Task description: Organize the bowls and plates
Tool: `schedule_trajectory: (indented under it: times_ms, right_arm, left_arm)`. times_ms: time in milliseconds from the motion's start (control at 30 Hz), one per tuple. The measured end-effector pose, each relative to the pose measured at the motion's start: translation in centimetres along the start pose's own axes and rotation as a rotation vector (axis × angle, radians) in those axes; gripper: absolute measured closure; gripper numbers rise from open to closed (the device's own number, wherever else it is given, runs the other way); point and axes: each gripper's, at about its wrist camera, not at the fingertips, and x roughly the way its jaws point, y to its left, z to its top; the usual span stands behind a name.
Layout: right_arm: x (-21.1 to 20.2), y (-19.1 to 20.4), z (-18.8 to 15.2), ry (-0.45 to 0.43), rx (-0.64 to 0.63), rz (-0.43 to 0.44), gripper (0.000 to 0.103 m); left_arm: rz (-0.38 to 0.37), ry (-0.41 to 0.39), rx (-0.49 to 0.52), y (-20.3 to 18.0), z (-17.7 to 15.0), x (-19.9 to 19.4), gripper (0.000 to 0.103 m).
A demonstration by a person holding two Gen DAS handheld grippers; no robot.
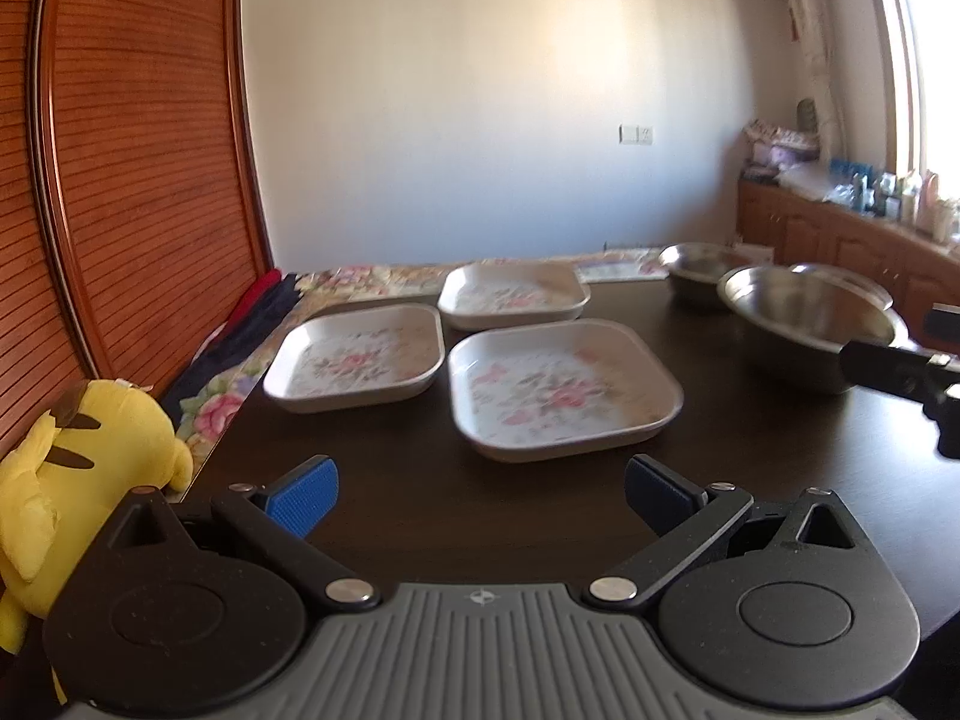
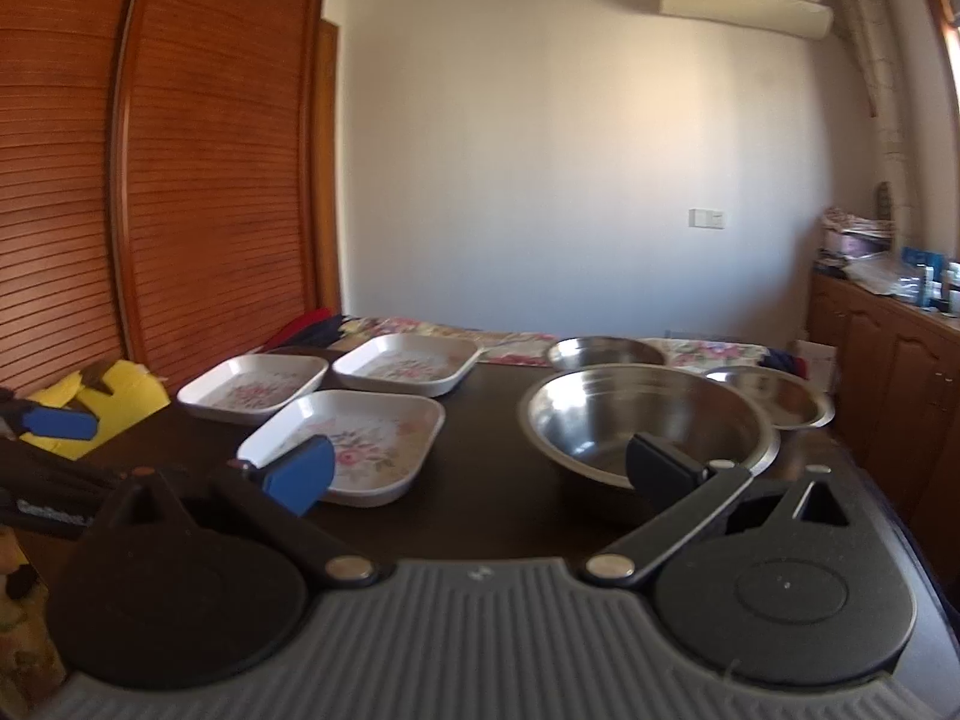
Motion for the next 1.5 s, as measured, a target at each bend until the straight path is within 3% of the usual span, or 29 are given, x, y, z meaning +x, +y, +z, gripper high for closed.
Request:
schedule_trajectory:
  times_ms: [467,533,867,1000,1200,1433,1500]
  right_arm:
    - [6.7,1.4,1.7,0.105,-0.041,0.120,0.002]
    - [7.5,1.6,1.8,0.123,-0.042,0.151,0.013]
    - [11.2,3.2,1.6,0.205,-0.080,0.194,0.018]
    - [12.2,3.4,1.4,0.230,-0.097,0.189,0.020]
    - [13.5,3.4,0.9,0.267,-0.088,0.177,0.029]
    - [14.4,3.6,0.6,0.292,-0.079,0.138,0.042]
    - [14.5,3.3,0.5,0.295,-0.057,0.129,0.044]
  left_arm:
    - [-0.027,0.133,0.013,2.8,2.1,4.9,0.000]
    - [-0.024,0.132,0.028,3.0,2.4,5.4,0.000]
    - [-0.029,0.107,0.053,4.4,4.1,8.1,0.000]
    - [-0.075,0.116,0.038,4.9,4.3,9.7,0.000]
    - [-0.171,0.134,-0.021,5.2,4.2,11.9,0.016]
    - [-0.220,0.156,-0.046,4.8,4.2,13.5,0.043]
    - [-0.231,0.159,-0.062,4.9,4.2,13.8,0.045]
